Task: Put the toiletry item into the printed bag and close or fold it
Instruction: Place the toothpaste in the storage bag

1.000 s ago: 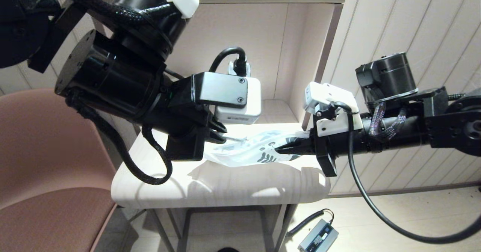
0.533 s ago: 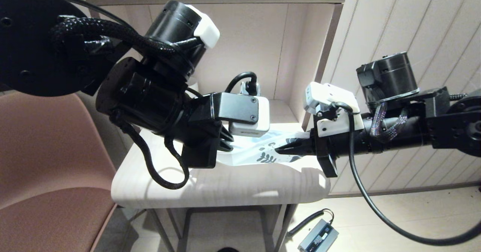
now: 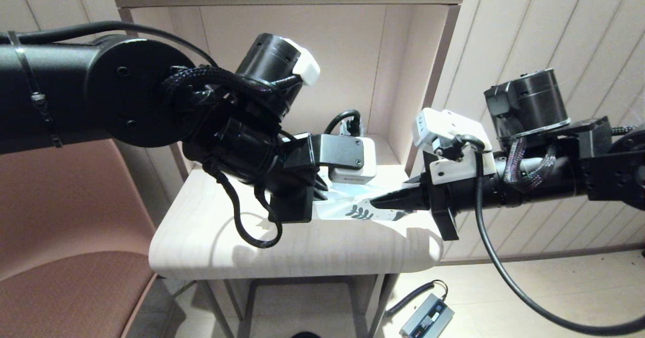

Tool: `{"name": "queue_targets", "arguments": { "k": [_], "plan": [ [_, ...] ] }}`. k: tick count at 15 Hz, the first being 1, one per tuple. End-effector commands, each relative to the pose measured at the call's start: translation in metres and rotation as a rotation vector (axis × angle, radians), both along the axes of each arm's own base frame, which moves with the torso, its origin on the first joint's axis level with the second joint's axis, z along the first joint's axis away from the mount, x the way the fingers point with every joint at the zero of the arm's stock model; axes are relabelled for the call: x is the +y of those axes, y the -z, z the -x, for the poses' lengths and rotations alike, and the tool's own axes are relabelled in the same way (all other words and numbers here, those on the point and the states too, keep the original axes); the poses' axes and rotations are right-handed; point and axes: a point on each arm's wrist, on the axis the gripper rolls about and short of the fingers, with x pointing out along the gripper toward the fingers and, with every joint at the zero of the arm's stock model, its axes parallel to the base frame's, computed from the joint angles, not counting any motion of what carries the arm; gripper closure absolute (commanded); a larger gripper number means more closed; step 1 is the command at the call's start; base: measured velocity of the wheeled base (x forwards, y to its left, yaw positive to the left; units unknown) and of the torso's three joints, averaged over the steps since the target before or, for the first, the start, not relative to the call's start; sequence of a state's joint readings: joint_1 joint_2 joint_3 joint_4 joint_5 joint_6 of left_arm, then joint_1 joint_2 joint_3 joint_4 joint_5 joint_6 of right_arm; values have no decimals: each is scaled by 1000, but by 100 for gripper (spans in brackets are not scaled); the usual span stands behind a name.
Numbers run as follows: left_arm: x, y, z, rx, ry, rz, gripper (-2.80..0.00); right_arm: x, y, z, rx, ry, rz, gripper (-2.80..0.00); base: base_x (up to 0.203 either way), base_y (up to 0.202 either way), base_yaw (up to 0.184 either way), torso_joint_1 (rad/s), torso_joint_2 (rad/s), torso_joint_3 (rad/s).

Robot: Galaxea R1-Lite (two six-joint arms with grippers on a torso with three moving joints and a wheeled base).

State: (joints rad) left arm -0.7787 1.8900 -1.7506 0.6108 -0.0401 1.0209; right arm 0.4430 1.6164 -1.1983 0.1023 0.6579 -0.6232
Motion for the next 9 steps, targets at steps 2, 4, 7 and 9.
{"name": "queue_targets", "arguments": {
  "k": [2,4,7,9],
  "plan": [
    [-1,6,-4,42,7,3,0,-2,-4,2,-3,-10,-16,0,0,0,0,0,0,0],
    [-1,4,-4,46,-4,20,0,-2,-4,3,-3,-8,-15,0,0,0,0,0,0,0],
    [-1,2,-3,53,2,34,-280,-1,-2,2,2,-10,-13,0,0,0,0,0,0,0],
    [-1,0,-3,59,9,53,-280,-1,-2,2,3,-10,-12,0,0,0,0,0,0,0]
  ]
}}
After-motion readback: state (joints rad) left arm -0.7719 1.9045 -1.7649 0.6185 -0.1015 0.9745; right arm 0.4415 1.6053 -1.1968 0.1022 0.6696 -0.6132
